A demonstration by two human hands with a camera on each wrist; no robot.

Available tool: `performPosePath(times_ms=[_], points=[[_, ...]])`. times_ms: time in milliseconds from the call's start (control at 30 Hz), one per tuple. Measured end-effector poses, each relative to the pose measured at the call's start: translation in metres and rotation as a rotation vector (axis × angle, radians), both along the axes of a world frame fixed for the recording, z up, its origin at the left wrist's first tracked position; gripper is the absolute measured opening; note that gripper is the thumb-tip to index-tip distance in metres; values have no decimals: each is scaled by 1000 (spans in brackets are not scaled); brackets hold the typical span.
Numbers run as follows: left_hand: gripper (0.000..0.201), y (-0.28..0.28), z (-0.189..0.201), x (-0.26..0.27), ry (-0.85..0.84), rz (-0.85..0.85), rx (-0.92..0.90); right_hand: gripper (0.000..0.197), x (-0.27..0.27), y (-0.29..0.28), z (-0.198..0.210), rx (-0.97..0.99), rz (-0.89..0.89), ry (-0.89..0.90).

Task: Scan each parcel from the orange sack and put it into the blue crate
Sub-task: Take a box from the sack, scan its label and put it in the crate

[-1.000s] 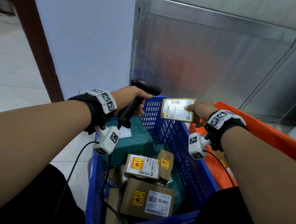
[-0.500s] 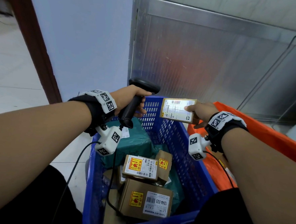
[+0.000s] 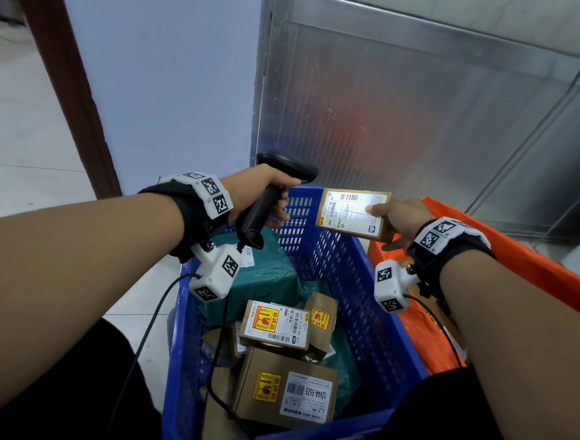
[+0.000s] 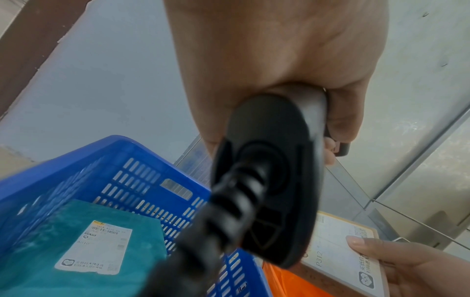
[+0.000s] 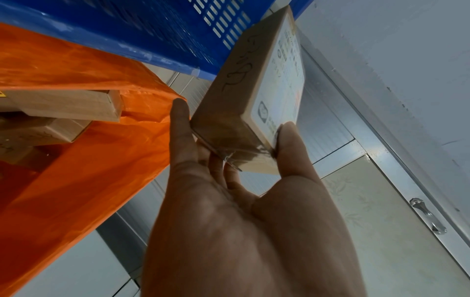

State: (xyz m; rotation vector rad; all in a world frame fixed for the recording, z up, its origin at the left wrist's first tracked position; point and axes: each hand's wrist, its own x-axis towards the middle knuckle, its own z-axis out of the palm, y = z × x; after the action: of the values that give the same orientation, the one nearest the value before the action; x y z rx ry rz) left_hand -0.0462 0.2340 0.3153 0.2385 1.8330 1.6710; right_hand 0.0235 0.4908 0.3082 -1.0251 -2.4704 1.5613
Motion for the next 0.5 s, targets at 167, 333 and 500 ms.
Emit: performPosePath(times_ms=[167, 333, 500], points=[[33, -1, -3, -4, -14, 11, 7, 19, -2, 1, -3, 20, 14, -2], [33, -2, -4, -4, -28, 9, 11, 14, -4, 2, -7, 23, 37, 5], [33, -2, -4, -6, -27, -1, 22, 18, -5, 0, -6, 8, 61, 6]])
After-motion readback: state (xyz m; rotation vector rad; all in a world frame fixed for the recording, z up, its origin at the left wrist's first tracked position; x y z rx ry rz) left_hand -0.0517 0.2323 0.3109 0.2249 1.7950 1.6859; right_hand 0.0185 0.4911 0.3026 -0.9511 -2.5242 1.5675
